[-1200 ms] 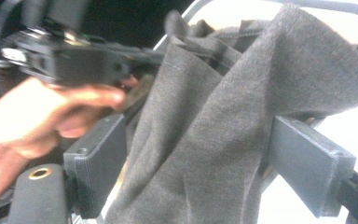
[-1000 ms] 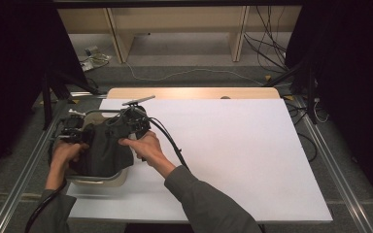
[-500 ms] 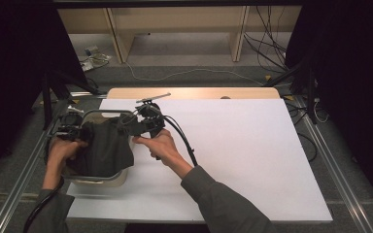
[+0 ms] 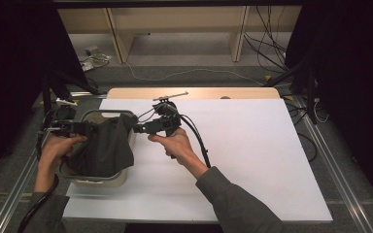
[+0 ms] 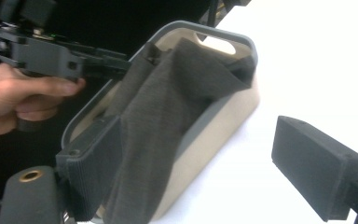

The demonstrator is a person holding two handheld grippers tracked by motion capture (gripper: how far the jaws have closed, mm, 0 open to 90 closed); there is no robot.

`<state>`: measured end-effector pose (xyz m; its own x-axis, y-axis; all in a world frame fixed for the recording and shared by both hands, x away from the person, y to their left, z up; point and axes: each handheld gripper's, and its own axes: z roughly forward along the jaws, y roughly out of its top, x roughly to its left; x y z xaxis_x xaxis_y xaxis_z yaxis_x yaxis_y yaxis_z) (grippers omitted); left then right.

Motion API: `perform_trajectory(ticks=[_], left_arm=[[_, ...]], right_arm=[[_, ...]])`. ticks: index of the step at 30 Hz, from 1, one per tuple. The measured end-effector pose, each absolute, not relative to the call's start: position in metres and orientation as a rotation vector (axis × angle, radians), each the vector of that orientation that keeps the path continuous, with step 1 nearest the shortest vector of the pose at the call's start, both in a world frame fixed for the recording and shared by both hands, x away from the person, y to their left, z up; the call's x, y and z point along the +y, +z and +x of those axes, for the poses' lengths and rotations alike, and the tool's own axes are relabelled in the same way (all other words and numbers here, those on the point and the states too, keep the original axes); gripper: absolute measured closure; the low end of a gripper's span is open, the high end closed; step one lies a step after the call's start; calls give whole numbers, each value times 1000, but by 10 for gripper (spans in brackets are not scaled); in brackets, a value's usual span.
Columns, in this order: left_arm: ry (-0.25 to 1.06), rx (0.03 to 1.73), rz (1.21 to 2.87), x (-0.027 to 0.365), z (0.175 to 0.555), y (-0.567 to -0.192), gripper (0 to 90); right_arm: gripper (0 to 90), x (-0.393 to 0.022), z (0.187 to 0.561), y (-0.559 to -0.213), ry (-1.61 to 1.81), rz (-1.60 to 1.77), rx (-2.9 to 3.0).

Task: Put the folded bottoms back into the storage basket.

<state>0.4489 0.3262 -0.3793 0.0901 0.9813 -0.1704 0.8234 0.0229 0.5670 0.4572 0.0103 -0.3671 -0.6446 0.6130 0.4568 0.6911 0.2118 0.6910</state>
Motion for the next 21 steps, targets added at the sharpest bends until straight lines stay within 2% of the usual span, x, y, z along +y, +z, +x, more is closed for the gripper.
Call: perform_trajectory(ticks=[7,21], left_arm=[[369,1741,1804,314,442,-370,286],[318,1645,1806,297,429,-362,255]], right_arm=[[165,-8,452,-369,-1452,-1302,-2391],[164,-40,448,-373,-1469,-1340,-2386]])
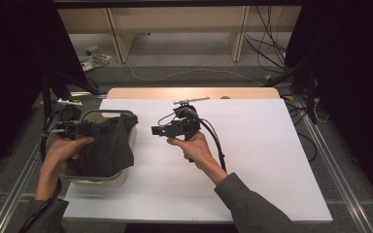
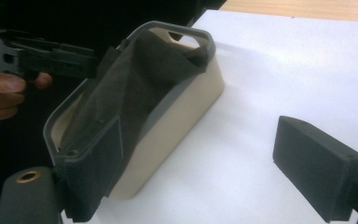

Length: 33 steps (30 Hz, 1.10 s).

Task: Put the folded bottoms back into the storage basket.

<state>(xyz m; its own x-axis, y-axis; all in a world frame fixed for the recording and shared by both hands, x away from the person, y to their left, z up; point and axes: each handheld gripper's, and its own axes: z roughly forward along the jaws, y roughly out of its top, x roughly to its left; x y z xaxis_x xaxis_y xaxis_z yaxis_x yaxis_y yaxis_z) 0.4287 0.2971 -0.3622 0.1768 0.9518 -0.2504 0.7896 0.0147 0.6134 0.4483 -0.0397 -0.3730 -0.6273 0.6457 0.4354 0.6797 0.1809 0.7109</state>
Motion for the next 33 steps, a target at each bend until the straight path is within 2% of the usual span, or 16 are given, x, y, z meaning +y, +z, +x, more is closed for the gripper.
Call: perform_trajectory(ticks=[2,6,15,19,24,33], left_arm=[[313,1634,1810,294,428,-362,257],[298,1606,1823,288,429,-368,351],[333,1612,1903,276,434,-385,724],[343,1638,1941,274,438,-399,831],[355,1662,1993,267,444,-417,851],[327,1710,1986,266,457,-443,857]], right_arm=[[163,-43,448,-373,-1467,-1344,-2387],[163,-50,446,-374,-1475,-1346,-2373],[166,-54,439,-374,-1480,-1322,-2374],[169,-55,436,-374,-1480,-1313,-2369],[169,-57,432,-376,-1474,-1302,-2373],[170,-65,430,-380,-1468,-1312,-2377]])
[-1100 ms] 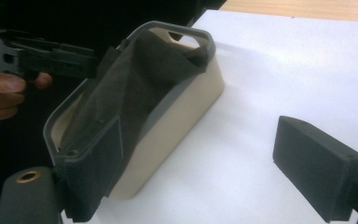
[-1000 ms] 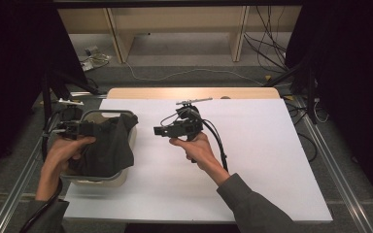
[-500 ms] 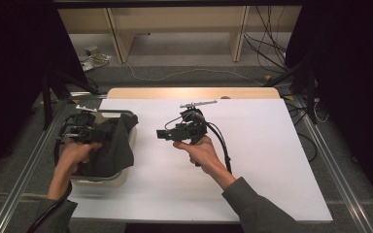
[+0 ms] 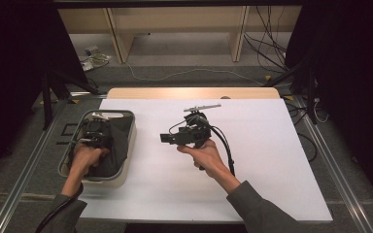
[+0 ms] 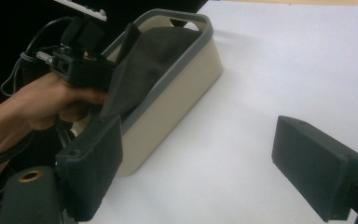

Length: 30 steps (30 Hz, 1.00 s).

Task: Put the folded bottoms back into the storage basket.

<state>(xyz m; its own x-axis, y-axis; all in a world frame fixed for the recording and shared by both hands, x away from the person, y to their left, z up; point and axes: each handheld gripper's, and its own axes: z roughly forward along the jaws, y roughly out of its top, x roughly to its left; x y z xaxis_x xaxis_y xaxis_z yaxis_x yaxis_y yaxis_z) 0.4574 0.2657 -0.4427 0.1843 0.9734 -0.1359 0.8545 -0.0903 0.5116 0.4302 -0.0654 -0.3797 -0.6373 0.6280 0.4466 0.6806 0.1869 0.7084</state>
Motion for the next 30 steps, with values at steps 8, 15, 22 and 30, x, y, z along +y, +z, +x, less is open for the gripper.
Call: perform_trajectory(ticks=[8,15,22,30], left_arm=[[364,1713,2001,262,462,-446,850],[344,1688,1973,265,458,-439,813],[345,1661,1953,267,452,-430,736],[350,1660,1908,275,444,-413,647]], right_arm=[[172,-75,427,-385,-1461,-1330,-2376],[171,-90,420,-387,-1485,-1327,-2407],[172,-104,415,-388,-1520,-1338,-2406],[171,-120,410,-390,-1522,-1373,-2414]])
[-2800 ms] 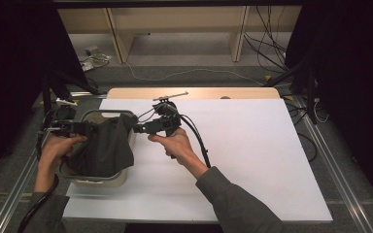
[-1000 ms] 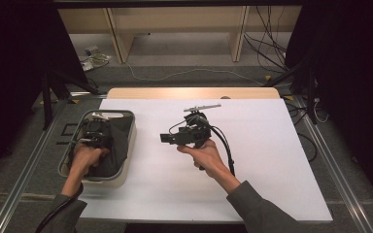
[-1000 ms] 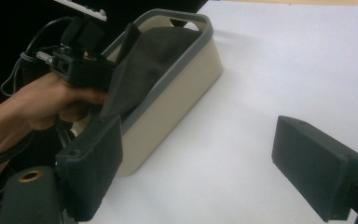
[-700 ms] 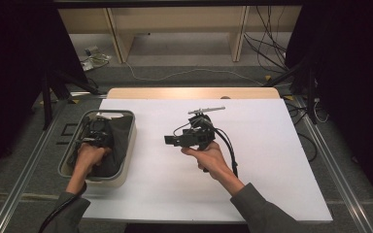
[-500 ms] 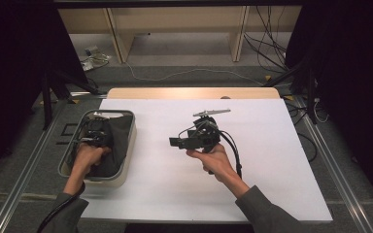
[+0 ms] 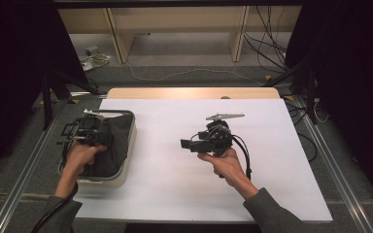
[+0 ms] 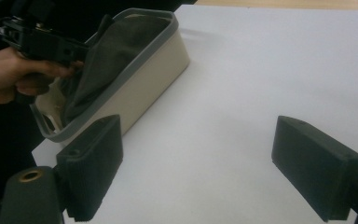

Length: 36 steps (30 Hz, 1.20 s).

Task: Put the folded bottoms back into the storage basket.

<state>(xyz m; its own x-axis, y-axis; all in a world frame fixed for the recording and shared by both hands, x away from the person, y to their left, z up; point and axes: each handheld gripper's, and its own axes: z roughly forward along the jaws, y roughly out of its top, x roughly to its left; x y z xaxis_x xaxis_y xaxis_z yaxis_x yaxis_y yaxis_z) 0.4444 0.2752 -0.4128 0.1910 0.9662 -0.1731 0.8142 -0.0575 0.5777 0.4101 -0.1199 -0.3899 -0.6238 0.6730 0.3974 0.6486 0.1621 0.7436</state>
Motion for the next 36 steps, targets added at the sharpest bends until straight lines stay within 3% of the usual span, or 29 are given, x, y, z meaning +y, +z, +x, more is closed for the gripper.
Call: perform_trajectory(ticks=[4,15,24,27,34,36], left_arm=[[357,1679,1894,276,440,-407,548],[334,1656,1860,273,423,-385,387],[315,1595,1891,252,416,-380,330],[288,1567,1915,245,416,-387,418],[333,1562,1979,242,413,-395,773],[320,1561,1997,243,414,-399,833]], right_arm=[[172,-127,408,-392,1497,1364,2374],[171,-135,407,-399,1492,1390,2361],[171,-140,403,-399,1518,1386,2343],[171,-140,403,-400,1520,1385,2343],[171,-144,400,-399,1520,1395,2337],[173,-145,401,-400,1517,1396,2340]])
